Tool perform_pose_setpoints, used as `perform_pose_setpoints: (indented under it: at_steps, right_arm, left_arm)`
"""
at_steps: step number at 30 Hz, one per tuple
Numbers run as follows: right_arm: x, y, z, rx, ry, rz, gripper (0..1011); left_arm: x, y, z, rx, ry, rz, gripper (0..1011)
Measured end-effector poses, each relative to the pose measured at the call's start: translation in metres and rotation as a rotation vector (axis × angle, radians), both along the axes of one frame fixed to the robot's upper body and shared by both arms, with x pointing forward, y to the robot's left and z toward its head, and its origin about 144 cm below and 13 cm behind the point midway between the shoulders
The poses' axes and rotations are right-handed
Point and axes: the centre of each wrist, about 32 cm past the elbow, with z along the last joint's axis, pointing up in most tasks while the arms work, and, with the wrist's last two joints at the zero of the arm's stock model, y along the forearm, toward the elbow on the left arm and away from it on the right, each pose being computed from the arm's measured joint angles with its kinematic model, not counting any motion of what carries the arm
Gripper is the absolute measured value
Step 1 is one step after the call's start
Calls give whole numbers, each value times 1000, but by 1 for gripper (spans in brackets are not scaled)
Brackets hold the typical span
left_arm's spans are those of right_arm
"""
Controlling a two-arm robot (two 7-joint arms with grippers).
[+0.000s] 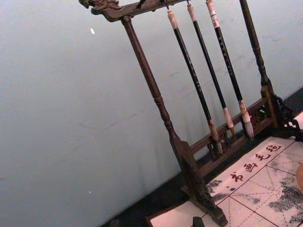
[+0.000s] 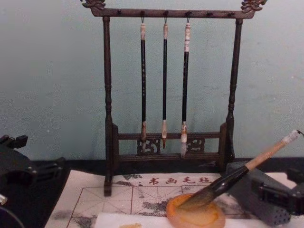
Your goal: Pick up the brush from the inkstone, write on the paper, then place the brush back to its original position.
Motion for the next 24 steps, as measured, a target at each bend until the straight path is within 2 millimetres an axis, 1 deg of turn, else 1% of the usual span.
perform_pose_setpoints:
  at_steps: [24]
  right_arm:
    - [0,-1,0,5,0,-1,1000]
  left_arm:
    - [0,0,0,0,0,0,1001]
